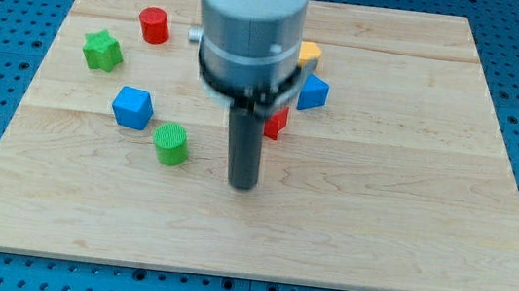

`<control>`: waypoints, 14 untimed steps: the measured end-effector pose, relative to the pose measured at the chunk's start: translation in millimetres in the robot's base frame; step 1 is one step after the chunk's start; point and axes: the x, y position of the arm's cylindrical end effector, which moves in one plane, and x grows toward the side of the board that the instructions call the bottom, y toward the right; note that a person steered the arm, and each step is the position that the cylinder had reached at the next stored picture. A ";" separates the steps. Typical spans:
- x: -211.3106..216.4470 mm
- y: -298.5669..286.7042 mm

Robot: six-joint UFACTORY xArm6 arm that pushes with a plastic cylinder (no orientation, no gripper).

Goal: Place the green circle in between blue cube and red star

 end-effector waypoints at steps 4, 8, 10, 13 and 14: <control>-38.4 -86.7; -72.6 -53.0; -15.6 -30.4; -9.0 -13.4; -36.1 54.5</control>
